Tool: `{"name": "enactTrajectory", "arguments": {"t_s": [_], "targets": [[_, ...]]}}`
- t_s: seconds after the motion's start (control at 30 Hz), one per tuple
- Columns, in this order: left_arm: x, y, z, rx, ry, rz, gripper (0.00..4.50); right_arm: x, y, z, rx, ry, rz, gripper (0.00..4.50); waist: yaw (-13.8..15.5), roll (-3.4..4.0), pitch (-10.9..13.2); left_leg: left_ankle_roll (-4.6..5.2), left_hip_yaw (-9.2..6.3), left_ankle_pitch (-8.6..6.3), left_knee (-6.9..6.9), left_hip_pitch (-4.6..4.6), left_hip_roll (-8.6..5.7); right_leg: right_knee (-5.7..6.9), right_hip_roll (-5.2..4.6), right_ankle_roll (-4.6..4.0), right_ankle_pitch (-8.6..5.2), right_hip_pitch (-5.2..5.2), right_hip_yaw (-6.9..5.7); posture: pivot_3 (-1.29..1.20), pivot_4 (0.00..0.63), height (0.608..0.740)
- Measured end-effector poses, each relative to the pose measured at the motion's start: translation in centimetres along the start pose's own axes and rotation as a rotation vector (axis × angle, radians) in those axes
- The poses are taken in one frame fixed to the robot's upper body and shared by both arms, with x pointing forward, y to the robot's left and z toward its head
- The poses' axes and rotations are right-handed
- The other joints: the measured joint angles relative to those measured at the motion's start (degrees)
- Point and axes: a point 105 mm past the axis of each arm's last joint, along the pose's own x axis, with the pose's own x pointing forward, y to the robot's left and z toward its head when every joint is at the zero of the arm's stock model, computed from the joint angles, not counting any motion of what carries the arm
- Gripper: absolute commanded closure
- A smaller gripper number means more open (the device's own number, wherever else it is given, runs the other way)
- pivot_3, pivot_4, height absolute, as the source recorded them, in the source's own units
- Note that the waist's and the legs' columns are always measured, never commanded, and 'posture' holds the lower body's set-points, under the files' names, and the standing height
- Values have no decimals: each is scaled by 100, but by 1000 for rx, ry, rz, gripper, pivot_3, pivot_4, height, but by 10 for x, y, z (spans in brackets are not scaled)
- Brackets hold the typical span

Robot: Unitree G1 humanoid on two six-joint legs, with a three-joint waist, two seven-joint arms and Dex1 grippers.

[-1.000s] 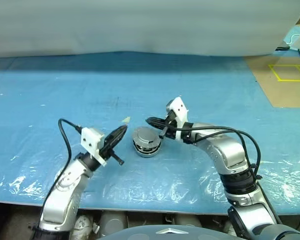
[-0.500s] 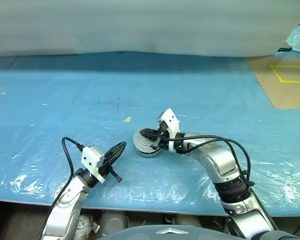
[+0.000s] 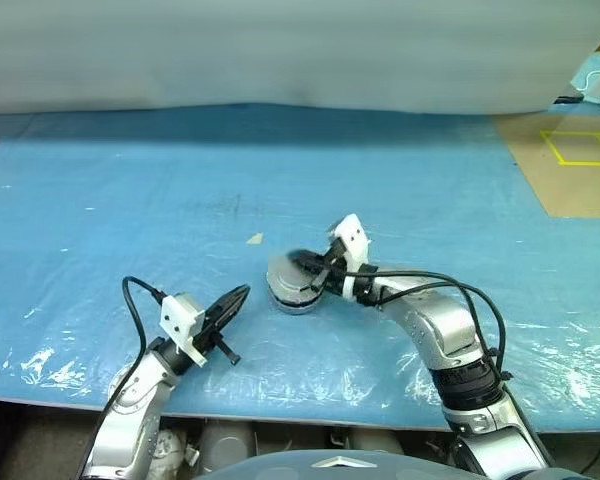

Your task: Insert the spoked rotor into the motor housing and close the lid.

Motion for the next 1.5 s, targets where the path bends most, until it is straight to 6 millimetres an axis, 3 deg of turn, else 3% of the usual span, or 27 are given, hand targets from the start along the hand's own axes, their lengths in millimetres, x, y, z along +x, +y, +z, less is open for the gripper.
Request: {"name": "enactTrajectory", "arguments": {"t_s": [0.13, 0.17, 0.27, 0.43, 0.63, 0.77, 0.97, 1.43, 1.5], "targets": [[1, 3, 2, 8, -7, -11, 4466, -16, 1, 29, -63, -39, -6, 4500, 3, 0, 0, -1, 0, 0, -2, 2, -1, -1, 1, 1, 1, 2, -1, 0, 150, 740], [1, 5, 1, 10, -6, -14, 4466, -21, -1, 28, -91, -21, -11, 4500, 13, 0, 0, -1, 0, 0, -2, 2, -2, -2, 0, 2, 1, 4, -1, 0, 150, 740], [-2, 10, -5, 8, 10, -5, 4500, -26, -4, 19, -110, 28, -23, 3896, 7, -1, 0, -1, 0, 0, -1, 4, -1, -2, 1, 2, 1, 4, 0, 0, 150, 740], [2, 11, -5, 15, 6, -19, 4500, -22, 6, 5, -128, 97, 27, 2182, 2, -1, 0, 0, 0, 0, 0, 6, -1, 3, 0, 2, 1, 4, 1, 0, 150, 740], [2, 12, -5, 20, 18, -23, 4500, -12, 9, 2, -165, 128, 61, 128, 2, -1, 0, -1, 0, 0, 2, 5, -1, 4, 0, 2, 1, 4, 1, 0, 150, 740], [2, 9, -1, 20, 19, -15, 4500, -8, 9, 0, -171, 146, 79, 128, 2, -1, -1, 0, 0, 0, 2, 4, -1, 4, 0, 1, 1, 3, 1, 0, 150, 740], [6, 5, 9, 26, 11, -17, 4500, -2, 13, -21, -172, 235, 113, 128, 1, -1, 0, 0, 0, 0, 5, 3, -2, 5, 0, 1, 1, 3, 1, 0, 150, 740], [7, 6, 10, 25, 30, -18, 4500, 2, 8, -34, -270, 252, 109, 128, 0, -1, -1, 0, 0, 0, 10, 4, -2, 13, 0, 1, 1, 3, 2, 0, 150, 740], [6, 6, 9, 23, 33, -18, 4500, 2, 8, -34, -282, 250, 113, 528, 0, -1, -1, 0, 0, 0, 12, 4, -1, 15, 0, 1, 1, 3, 2, 0, 150, 740]]}}
